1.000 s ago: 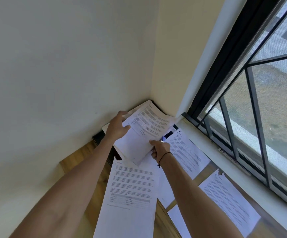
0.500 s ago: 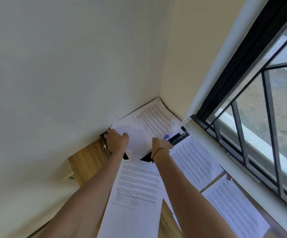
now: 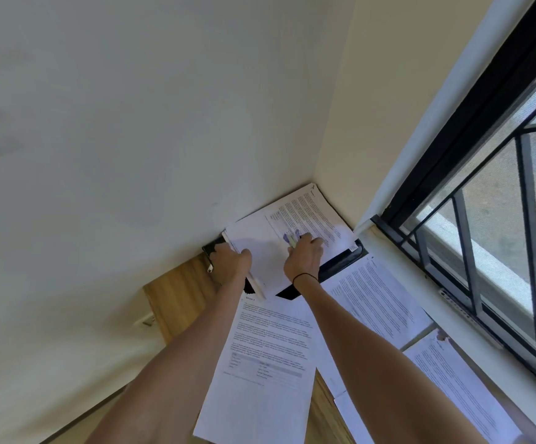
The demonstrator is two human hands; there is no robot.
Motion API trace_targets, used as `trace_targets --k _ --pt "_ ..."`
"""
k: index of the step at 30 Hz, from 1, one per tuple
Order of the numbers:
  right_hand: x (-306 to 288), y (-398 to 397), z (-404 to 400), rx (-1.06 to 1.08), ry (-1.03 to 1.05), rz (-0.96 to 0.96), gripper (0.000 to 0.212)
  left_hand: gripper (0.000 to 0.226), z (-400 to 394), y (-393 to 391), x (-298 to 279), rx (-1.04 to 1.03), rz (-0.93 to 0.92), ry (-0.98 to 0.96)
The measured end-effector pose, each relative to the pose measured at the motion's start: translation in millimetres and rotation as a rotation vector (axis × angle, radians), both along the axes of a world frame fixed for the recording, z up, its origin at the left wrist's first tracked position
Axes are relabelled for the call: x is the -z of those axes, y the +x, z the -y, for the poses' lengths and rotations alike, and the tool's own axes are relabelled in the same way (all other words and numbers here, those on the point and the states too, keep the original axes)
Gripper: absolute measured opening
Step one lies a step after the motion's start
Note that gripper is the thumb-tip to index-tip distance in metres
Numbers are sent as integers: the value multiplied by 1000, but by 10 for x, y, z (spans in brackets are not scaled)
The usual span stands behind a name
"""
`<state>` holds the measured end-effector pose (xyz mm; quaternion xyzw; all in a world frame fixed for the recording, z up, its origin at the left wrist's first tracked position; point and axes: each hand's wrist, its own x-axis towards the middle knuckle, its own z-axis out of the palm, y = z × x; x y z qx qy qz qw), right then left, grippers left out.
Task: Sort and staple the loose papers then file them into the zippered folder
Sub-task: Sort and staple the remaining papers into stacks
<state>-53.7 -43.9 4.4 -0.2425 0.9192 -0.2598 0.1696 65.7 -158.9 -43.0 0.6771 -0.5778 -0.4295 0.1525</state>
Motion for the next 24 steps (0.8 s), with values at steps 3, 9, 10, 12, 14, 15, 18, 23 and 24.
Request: trace_targets --k 3,9,10,12,14,15,18,23,24 --pt "28 -92 -7 -137 189 -137 48 55 -186 33 -327 22 -18 -4" --pt "-81 -104 -237 -91 107 -228 49 44 -504 125 -611 87 -51 -147" --pt "-104 -67 -329 -77 67 -234 42 40 -548 135 -615 107 -64 -171" --pt "-116 28 -560 -60 -7 -215 33 29 -662 167 -632 147 -99 -188" --pt "-87 141 -817 -39 -64 -177 28 20 -804 235 -651 176 -131 -176" --pt "-57 201 -942 -28 -74 -164 26 17 -869 288 -639 177 -150 -158" --pt "46 406 -1271 0 -47 -107 29 12 -1024 509 -567 120 -189 -90" --pt "151 722 -1538 1 67 67 37 17 -1222 878 -440 171 -69 -37" --pt "177 782 -1559 -2 89 100 39 20 -1258 928 -422 186 -33 -23"
